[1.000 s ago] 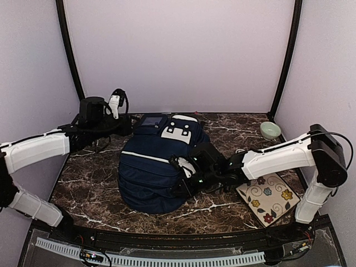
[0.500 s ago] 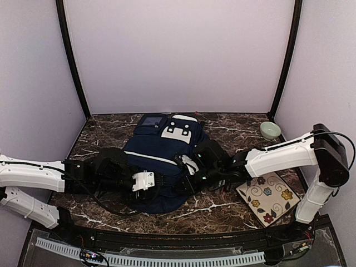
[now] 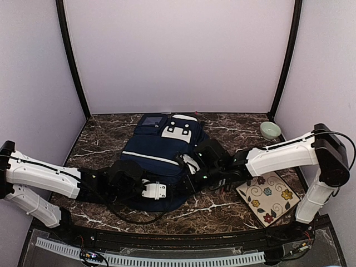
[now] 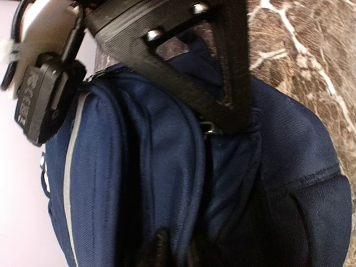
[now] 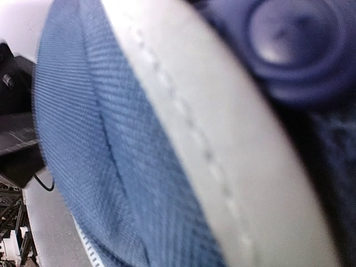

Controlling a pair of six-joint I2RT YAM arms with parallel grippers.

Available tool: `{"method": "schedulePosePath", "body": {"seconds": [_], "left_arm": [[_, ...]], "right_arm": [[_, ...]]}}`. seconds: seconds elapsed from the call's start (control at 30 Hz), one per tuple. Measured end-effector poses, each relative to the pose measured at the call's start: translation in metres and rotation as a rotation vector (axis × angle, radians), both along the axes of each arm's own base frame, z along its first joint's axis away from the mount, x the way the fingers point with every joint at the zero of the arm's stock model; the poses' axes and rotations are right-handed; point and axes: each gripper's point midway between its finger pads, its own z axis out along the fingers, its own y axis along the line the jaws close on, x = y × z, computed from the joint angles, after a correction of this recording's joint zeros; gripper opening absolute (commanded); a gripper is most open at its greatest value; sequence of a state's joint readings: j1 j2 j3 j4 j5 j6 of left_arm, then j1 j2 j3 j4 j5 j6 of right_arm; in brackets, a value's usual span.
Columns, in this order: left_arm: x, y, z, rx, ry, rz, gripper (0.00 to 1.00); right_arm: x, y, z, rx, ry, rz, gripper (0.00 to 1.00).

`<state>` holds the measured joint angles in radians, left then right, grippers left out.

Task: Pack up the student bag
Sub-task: Hold the largest pocket of the student bag, then zip the student bag into the largest pocket of the bag, then pick up the largest pocket of the bag from the student bag.

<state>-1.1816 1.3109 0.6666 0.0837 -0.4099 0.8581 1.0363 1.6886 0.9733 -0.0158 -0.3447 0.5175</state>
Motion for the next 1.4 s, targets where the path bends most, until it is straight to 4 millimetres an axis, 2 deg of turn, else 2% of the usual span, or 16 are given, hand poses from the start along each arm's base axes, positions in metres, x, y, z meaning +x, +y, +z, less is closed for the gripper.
{"method": "schedulePosePath", "body": {"seconds": [0.13,0.23,0.3,0.37,0.53,0.6,0.67,0.77,0.87,0.93,1.0,1.13,1.2,1.27,1.4], "left_arm": [[0.004,-0.001,0.005,0.002,-0.044,0.002,0.00],[0.002,-0.001,0.010,-0.015,-0.039,-0.004,0.00],[-0.001,0.002,0.012,-0.023,-0.029,-0.009,0.00],[-0.005,0.006,0.015,-0.032,-0.012,-0.017,0.00],[-0.012,0.005,0.015,-0.061,0.040,-0.036,0.00],[-0.015,0.007,0.014,-0.063,0.058,-0.039,0.00],[-0.018,0.011,0.013,-0.052,0.075,-0.042,0.00],[-0.023,0.012,0.012,-0.045,0.086,-0.051,0.00],[-0.026,0.012,0.011,-0.041,0.089,-0.057,0.00],[-0.026,0.012,0.012,-0.043,0.089,-0.055,0.00],[-0.026,0.012,0.012,-0.046,0.089,-0.052,0.00],[-0.027,0.014,0.011,-0.060,0.087,-0.049,0.00],[-0.028,0.015,0.012,-0.067,0.086,-0.050,0.00],[-0.029,0.016,0.012,-0.069,0.087,-0.049,0.00],[-0.029,0.016,0.012,-0.073,0.090,-0.044,0.00]], "right_arm": [[0.004,-0.006,0.008,0.008,-0.001,-0.013,0.00],[0.011,-0.025,0.014,-0.002,-0.008,-0.045,0.00],[0.021,-0.042,0.018,-0.021,-0.024,-0.079,0.00],[0.040,-0.062,0.024,-0.035,-0.059,-0.125,0.00],[0.069,-0.088,0.032,-0.069,-0.133,-0.141,0.00],[0.091,-0.099,0.036,-0.111,-0.183,-0.182,0.00],[0.123,-0.119,0.035,-0.182,-0.224,-0.253,0.00],[0.170,-0.134,0.031,-0.269,-0.264,-0.314,0.00],[0.184,-0.129,0.027,-0.294,-0.284,-0.276,0.00],[0.176,-0.122,0.029,-0.272,-0.287,-0.207,0.12],[0.158,-0.114,0.034,-0.208,-0.292,-0.114,0.26],[0.093,-0.111,0.043,-0.017,-0.275,0.052,0.46],[0.073,-0.104,0.041,0.047,-0.269,0.099,0.48],[0.058,-0.089,0.034,0.087,-0.268,0.154,0.46],[0.044,-0.063,0.026,0.134,-0.303,0.211,0.42]]}}
